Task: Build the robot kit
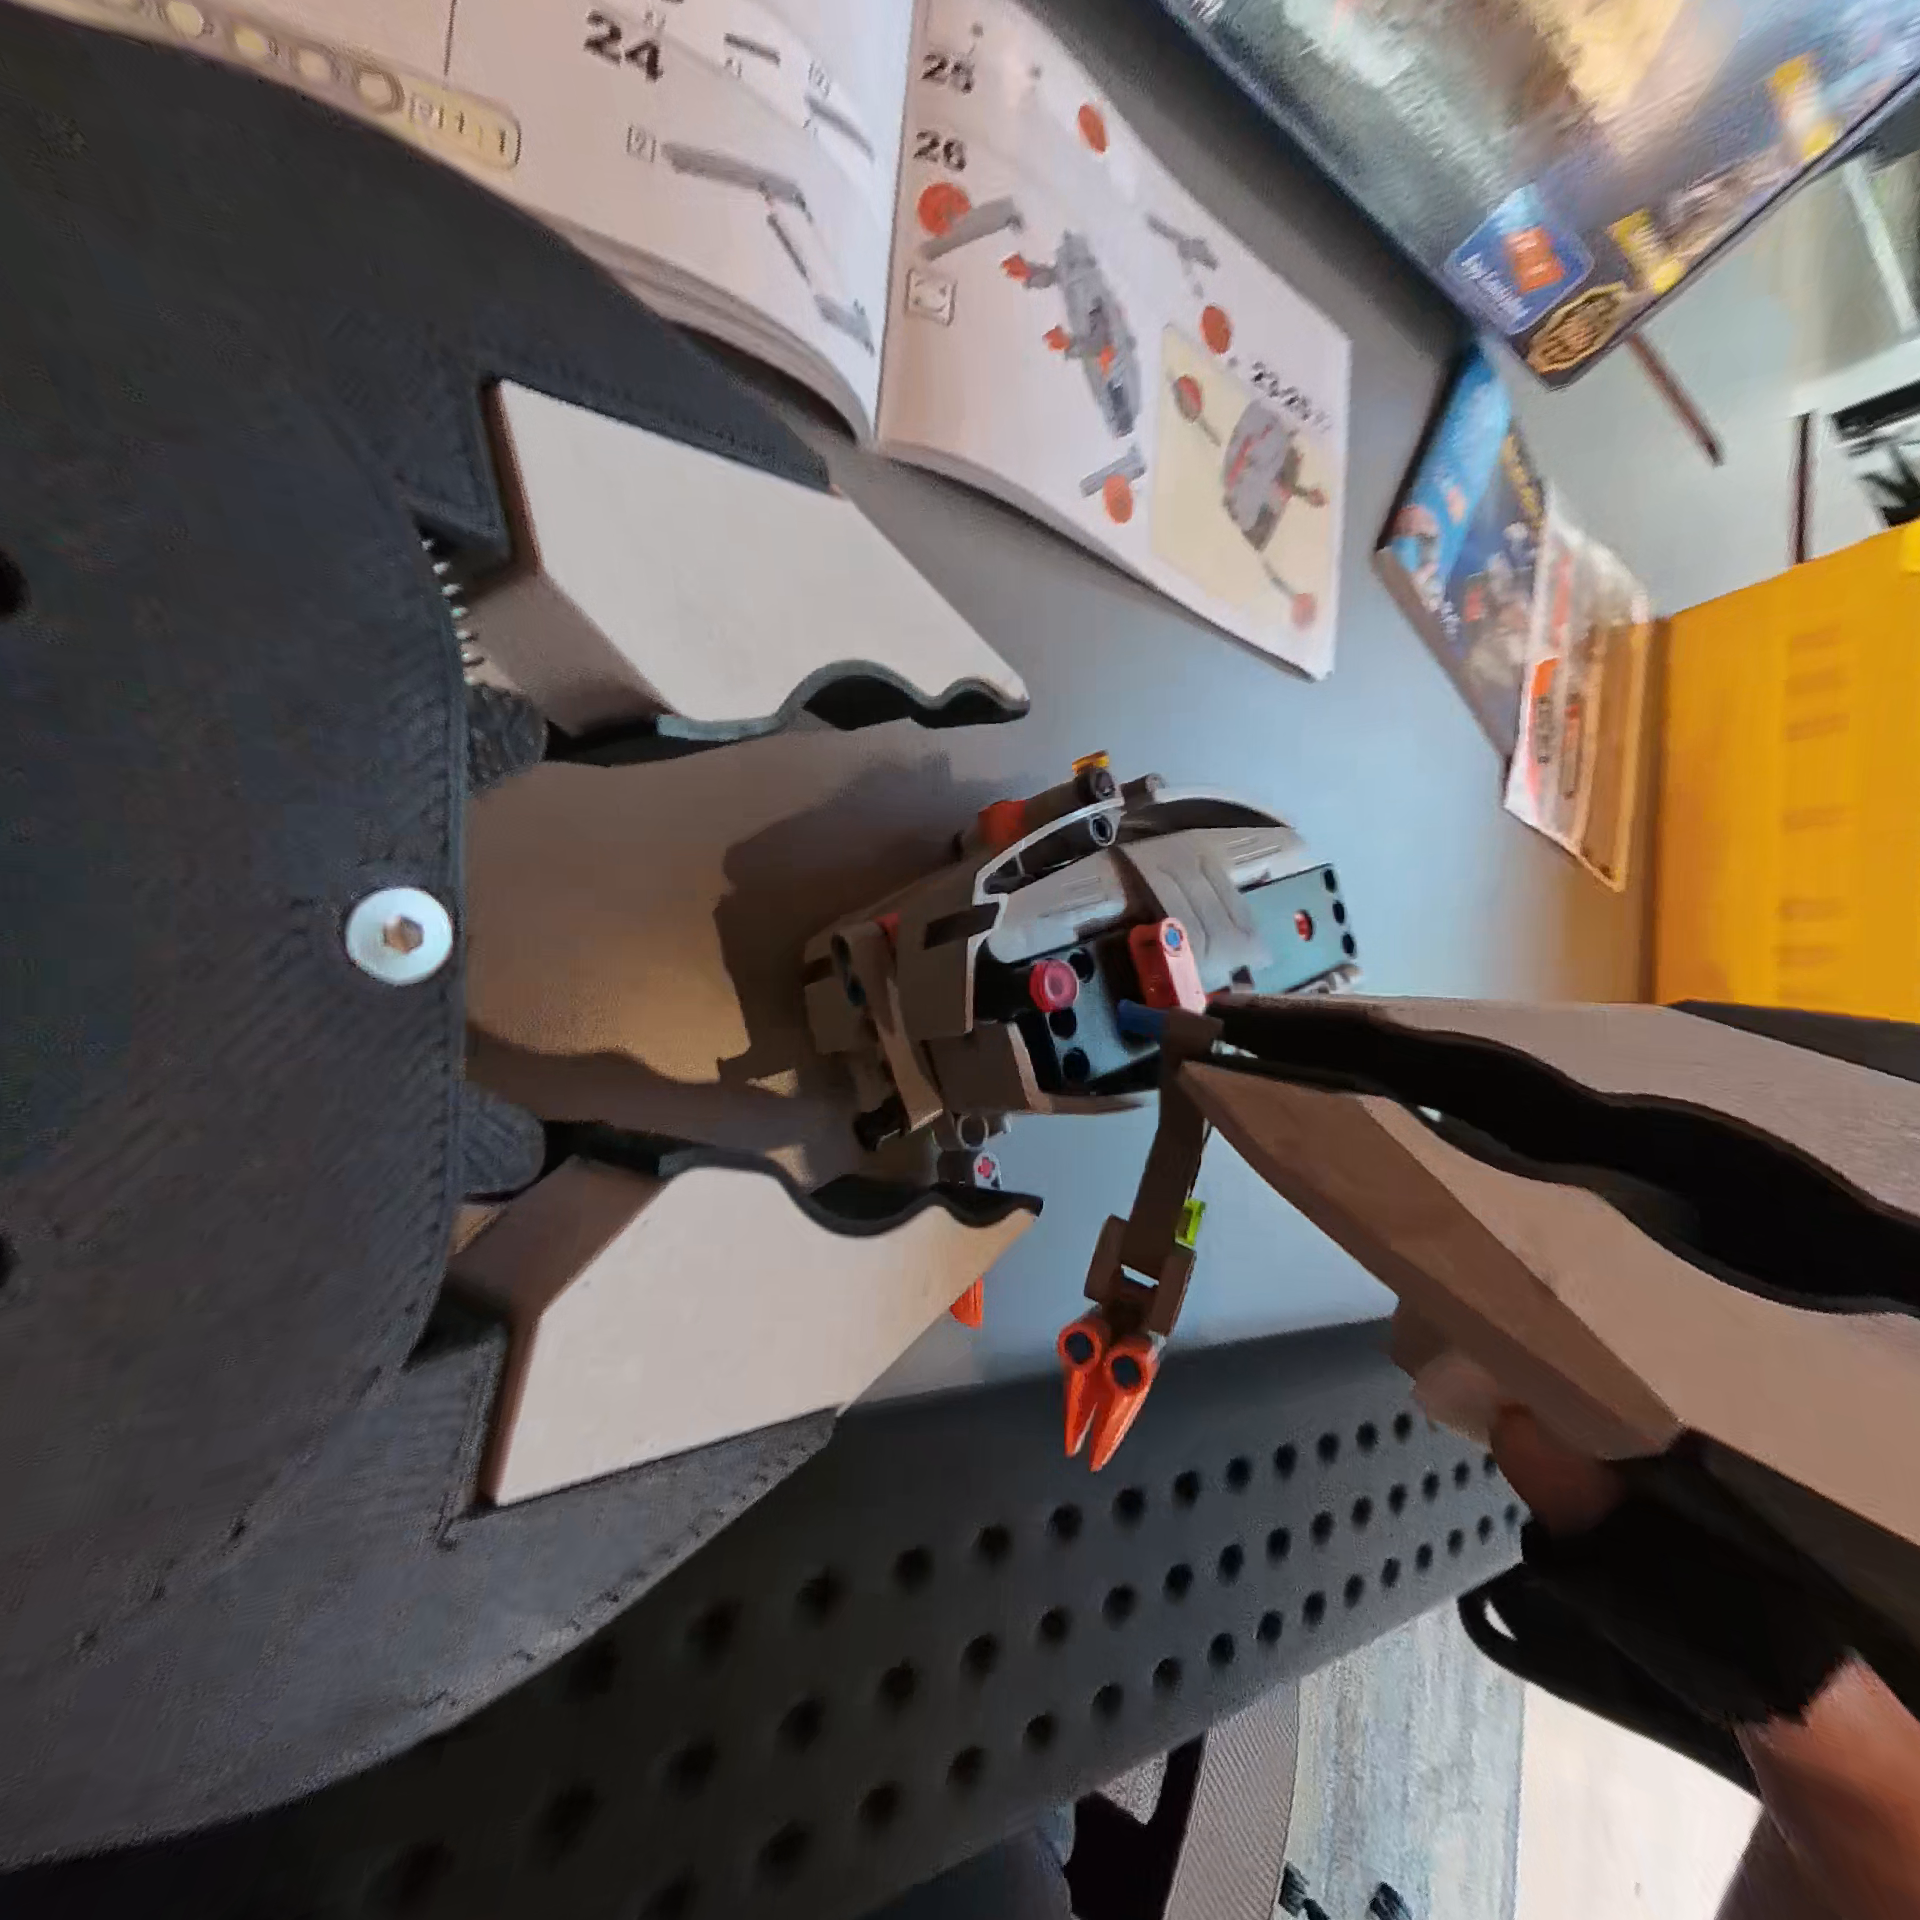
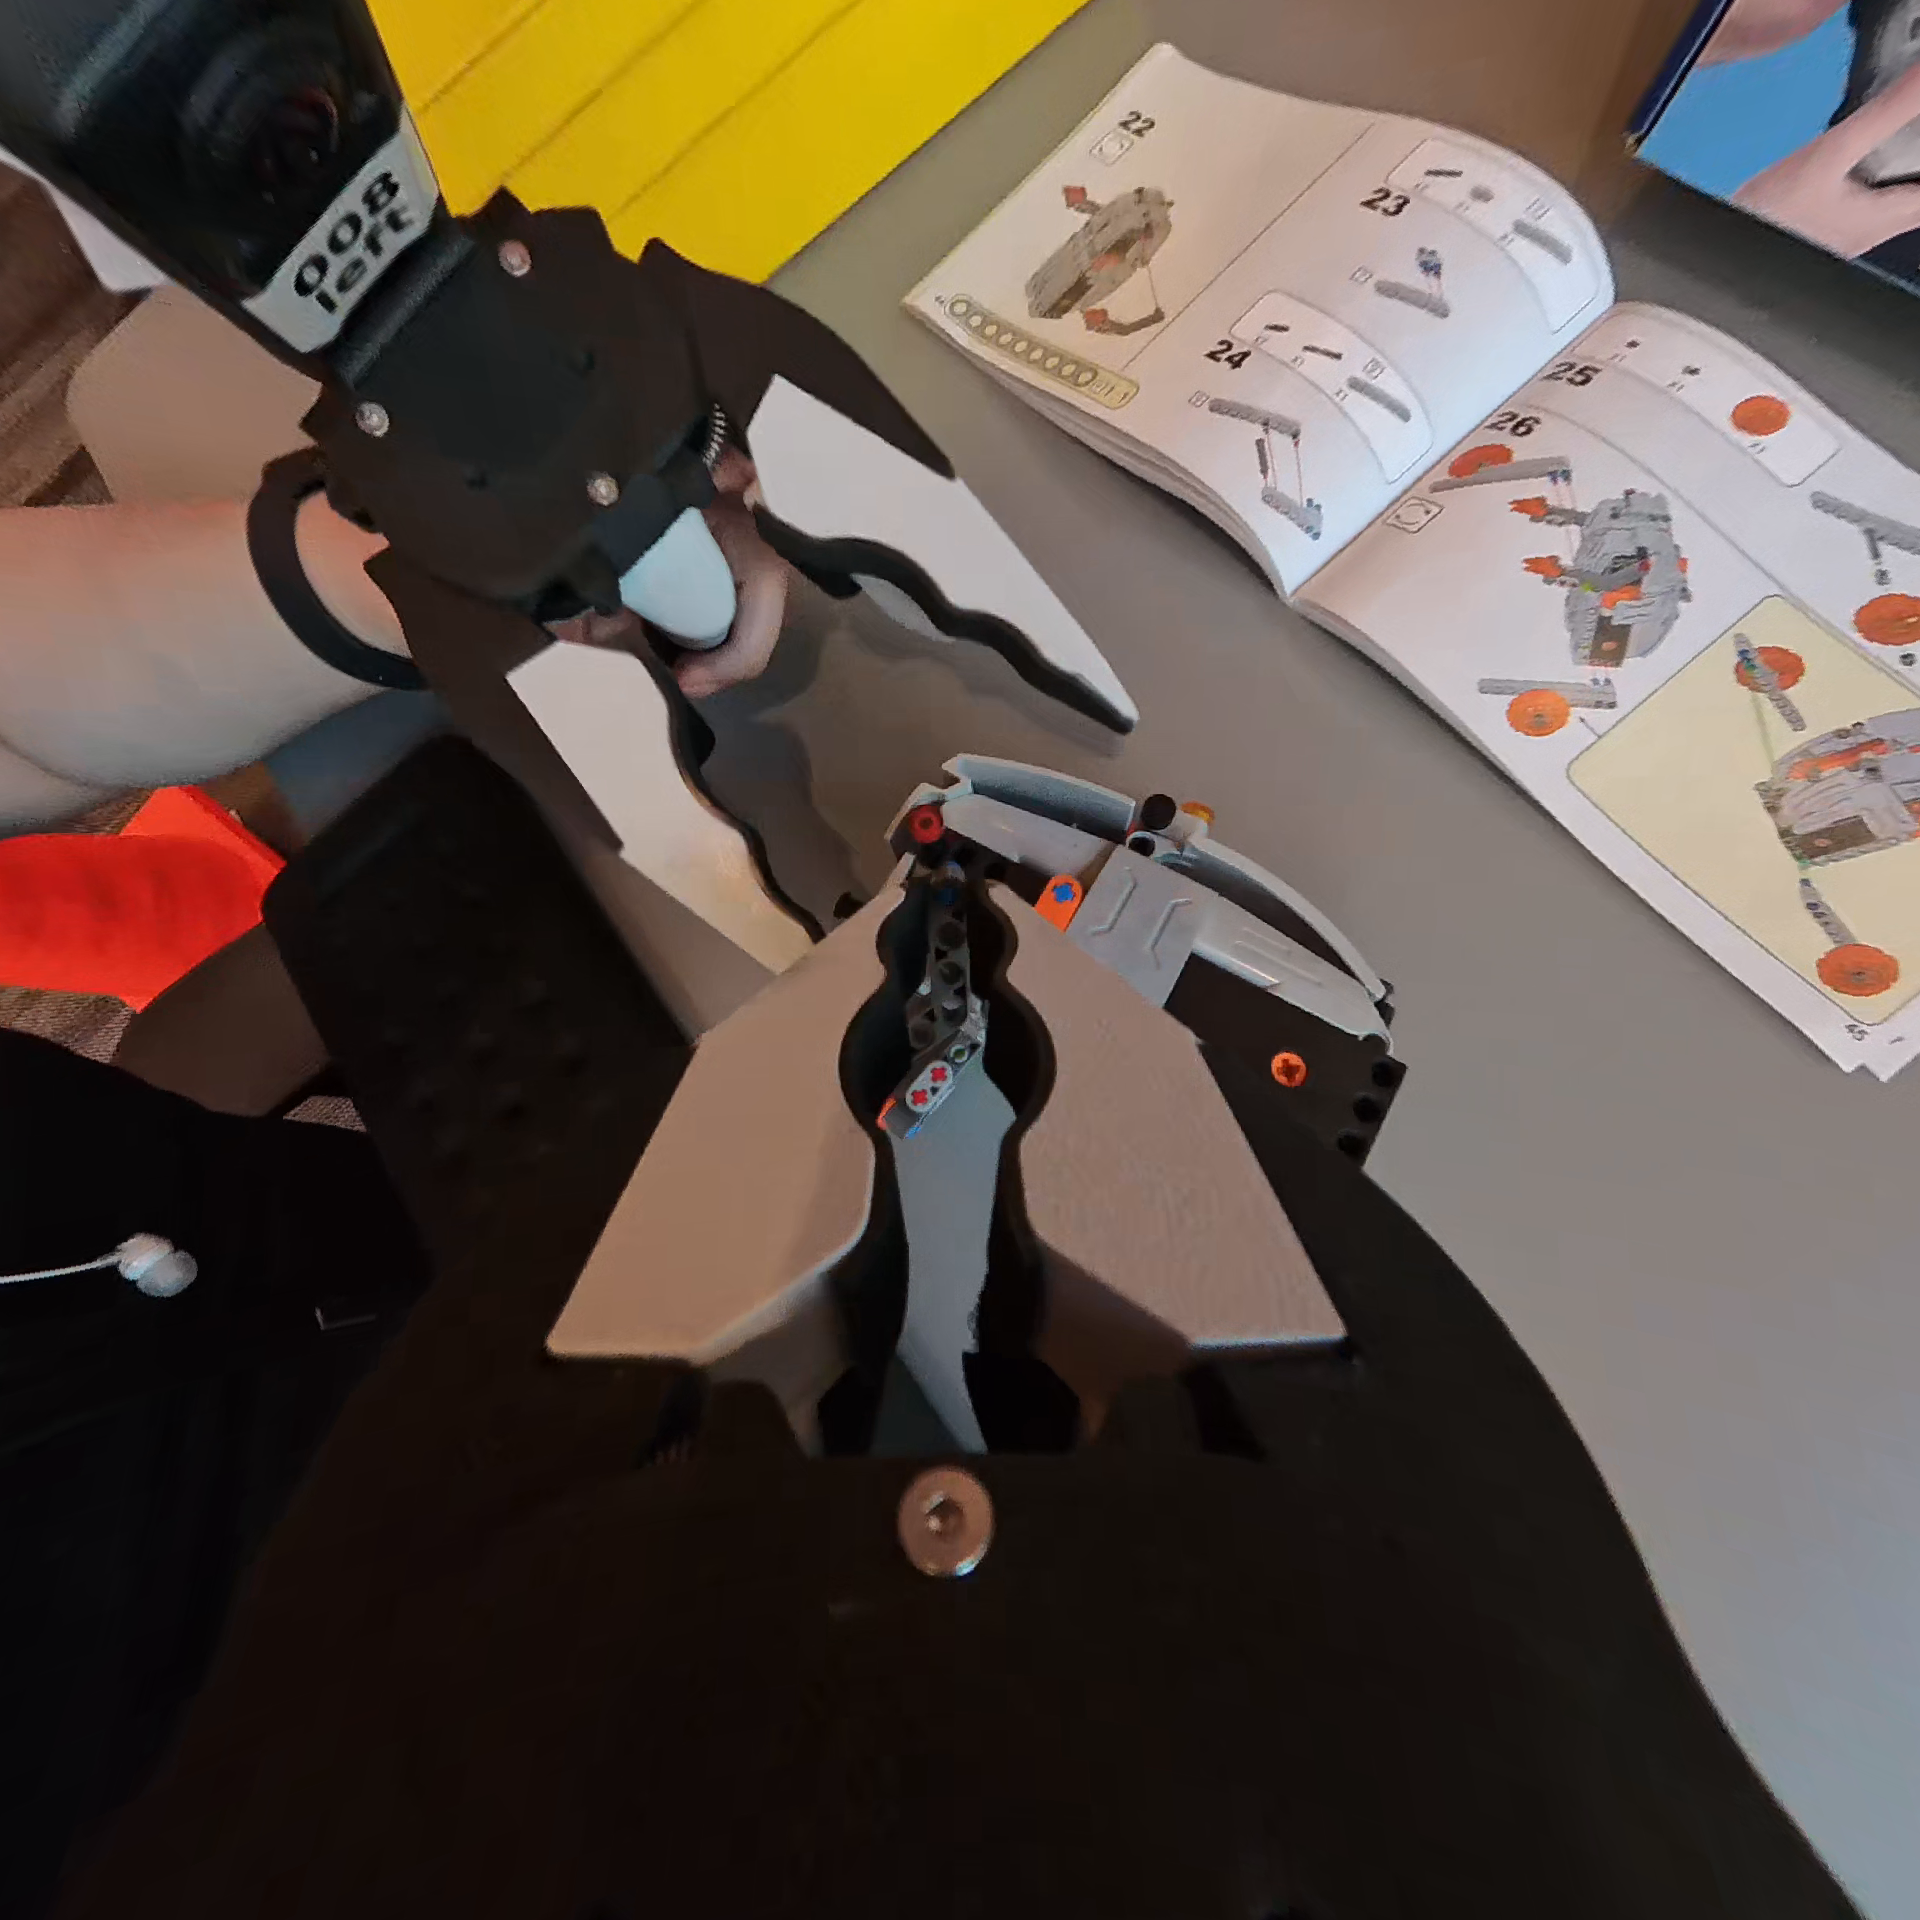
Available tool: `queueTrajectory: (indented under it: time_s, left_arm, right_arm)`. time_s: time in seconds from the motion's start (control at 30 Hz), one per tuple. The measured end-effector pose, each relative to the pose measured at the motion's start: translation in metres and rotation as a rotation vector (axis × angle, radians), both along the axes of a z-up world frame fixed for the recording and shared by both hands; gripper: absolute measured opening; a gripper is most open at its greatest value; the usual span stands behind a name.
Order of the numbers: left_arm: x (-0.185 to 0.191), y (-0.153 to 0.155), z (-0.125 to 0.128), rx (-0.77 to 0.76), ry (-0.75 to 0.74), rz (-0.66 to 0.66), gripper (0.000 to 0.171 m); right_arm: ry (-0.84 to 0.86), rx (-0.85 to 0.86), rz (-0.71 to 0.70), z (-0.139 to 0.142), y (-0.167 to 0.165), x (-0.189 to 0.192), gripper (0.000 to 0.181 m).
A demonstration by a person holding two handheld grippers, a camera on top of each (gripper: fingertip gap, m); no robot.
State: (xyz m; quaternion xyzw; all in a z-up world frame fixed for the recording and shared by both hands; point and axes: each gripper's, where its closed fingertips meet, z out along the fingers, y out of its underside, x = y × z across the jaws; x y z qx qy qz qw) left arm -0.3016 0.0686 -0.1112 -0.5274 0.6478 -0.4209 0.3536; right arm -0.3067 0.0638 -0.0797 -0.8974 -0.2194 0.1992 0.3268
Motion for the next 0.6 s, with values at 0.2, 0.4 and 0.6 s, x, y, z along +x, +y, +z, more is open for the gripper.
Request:
queueTrajectory:
  time_s: [0.2, 0.4, 0.6]
  left_arm:
    - [0.01, 0.0, -0.011, -0.029, 0.034, 0.042, 0.082]
    - [0.018, -0.004, -0.014, -0.017, 0.05, 0.019, 0.059]
    - [0.018, -0.006, -0.014, 0.027, 0.041, 0.027, 0.059]
  right_arm:
    - [0.024, -0.055, -0.021, -0.006, 0.007, -0.001, 0.006]
    - [0.018, -0.086, -0.032, -0.008, 0.009, -0.003, 0.006]
    - [0.027, -0.097, -0.081, -0.01, 0.01, 0.001, 0.006]
